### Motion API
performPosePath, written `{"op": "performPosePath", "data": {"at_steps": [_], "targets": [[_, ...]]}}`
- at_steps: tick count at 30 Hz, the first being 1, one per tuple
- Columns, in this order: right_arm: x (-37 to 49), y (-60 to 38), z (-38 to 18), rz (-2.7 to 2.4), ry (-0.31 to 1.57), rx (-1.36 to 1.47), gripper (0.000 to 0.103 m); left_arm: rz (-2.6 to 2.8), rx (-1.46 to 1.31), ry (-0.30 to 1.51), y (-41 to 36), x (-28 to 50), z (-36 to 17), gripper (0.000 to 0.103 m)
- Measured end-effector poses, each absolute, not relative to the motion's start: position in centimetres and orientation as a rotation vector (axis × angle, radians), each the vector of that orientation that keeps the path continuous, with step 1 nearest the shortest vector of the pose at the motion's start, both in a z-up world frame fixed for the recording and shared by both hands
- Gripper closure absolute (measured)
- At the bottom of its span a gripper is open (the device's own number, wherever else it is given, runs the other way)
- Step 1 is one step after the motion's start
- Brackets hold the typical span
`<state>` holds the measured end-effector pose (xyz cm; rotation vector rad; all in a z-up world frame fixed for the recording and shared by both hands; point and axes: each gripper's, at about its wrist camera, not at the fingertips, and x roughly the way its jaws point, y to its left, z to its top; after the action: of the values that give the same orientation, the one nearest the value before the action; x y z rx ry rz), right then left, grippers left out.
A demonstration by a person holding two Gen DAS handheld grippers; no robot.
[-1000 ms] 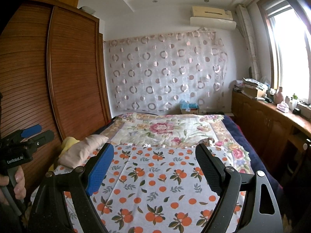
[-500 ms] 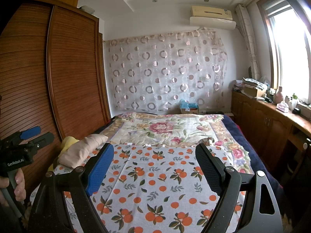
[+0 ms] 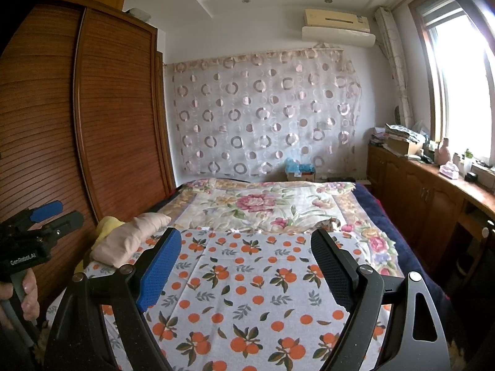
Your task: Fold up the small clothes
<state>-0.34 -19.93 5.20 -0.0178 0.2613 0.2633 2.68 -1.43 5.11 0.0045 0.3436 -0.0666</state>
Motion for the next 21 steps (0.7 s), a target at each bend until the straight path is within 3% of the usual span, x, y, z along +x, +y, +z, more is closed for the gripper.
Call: {"op": "performPosePath", "data": {"at_steps": [21], "targets": [[0.15, -20.46, 5.09, 0.269, 0.272, -0.026, 0.016, -0.064, 0.005, 0.342, -1.31, 2.66, 4.97, 0.016]]}}
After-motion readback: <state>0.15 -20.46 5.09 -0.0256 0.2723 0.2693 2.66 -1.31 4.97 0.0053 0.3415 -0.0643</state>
